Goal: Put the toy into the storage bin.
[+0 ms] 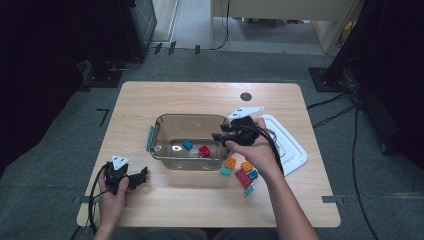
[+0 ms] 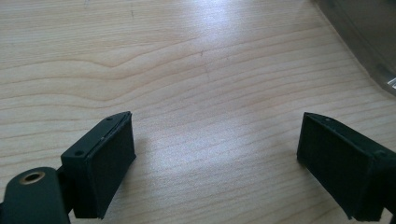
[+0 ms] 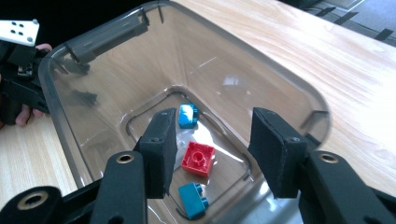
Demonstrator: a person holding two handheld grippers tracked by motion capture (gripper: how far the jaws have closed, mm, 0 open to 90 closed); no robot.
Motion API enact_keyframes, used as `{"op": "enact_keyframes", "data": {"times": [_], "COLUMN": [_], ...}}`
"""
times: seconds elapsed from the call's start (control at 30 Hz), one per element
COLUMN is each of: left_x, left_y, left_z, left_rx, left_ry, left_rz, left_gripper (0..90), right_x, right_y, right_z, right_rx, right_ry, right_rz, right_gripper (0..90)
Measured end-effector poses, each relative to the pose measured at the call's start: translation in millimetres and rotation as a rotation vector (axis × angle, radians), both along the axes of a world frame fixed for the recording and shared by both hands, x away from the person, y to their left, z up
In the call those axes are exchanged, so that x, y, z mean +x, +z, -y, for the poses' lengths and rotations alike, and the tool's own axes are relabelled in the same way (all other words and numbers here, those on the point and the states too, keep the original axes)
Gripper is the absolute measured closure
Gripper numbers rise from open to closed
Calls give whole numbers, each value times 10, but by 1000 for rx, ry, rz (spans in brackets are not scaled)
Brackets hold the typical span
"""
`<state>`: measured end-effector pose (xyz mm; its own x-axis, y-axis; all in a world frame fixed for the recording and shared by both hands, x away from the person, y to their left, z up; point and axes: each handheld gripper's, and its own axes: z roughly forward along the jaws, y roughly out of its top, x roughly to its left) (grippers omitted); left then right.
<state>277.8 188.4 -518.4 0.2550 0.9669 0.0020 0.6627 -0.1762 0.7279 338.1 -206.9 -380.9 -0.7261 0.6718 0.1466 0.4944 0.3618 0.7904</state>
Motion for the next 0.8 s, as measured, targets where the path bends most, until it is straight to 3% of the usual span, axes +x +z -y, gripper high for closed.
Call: {"op": "enact_keyframes", "data": {"times": [0.17,0.3,0.6,0.8], "left_x": [0,0,0,0], "left_y": [0,0,0,1], "left_z": [0,0,0,0], "left_rx": [0,0,0,0], "left_ry": [0,0,0,0], "left_rz": [0,0,0,-1], "left_gripper": [110,110,110,111], "right_x": [-35,-60,-119,-167], "right_y": [39,40,18,5], "right_z": [111,182,304,433], "right_rx": [8,8,21,29], "right_ry": [-22,-38,-65,-120], "right_rz": [8,14,2,15], "right_gripper": [512,452,157,153]}}
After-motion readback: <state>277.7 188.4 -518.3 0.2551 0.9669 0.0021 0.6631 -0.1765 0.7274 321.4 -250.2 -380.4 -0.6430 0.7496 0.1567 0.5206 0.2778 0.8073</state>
